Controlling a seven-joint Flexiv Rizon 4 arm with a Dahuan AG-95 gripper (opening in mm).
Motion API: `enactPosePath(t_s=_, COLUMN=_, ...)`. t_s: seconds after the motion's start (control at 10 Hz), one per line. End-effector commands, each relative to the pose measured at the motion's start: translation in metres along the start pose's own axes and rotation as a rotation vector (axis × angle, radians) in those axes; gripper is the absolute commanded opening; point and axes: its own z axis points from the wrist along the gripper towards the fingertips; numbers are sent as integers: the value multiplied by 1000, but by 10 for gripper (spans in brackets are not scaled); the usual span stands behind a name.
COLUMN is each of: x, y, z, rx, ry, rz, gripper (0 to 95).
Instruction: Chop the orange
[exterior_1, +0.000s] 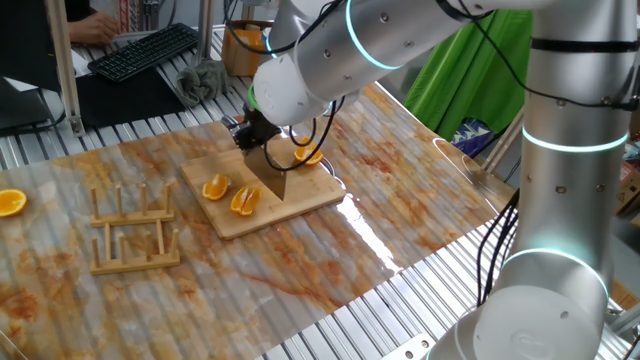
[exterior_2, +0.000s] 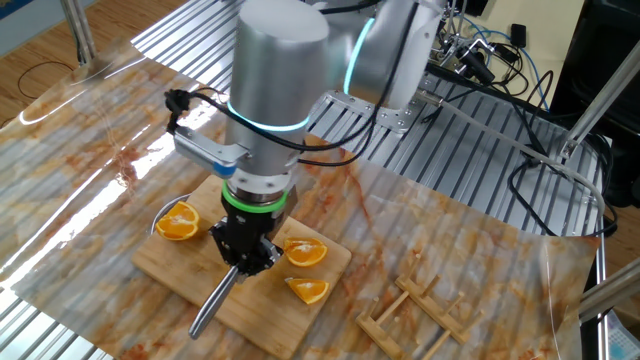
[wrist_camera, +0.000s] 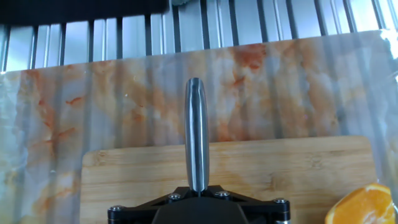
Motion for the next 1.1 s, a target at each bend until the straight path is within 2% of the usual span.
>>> enactPosePath(t_s=0.1, x=0, y=-3, z=3, rx=-12, ry=-2, rz=5, gripper=0)
enactPosePath(t_s=1.0, x=8, y=-1, z=9, rx=-4, ry=4, rz=8, gripper=0)
enactPosePath(t_s=1.1, x=9, y=0, z=9, rx=5, ry=4, rz=8, gripper=0)
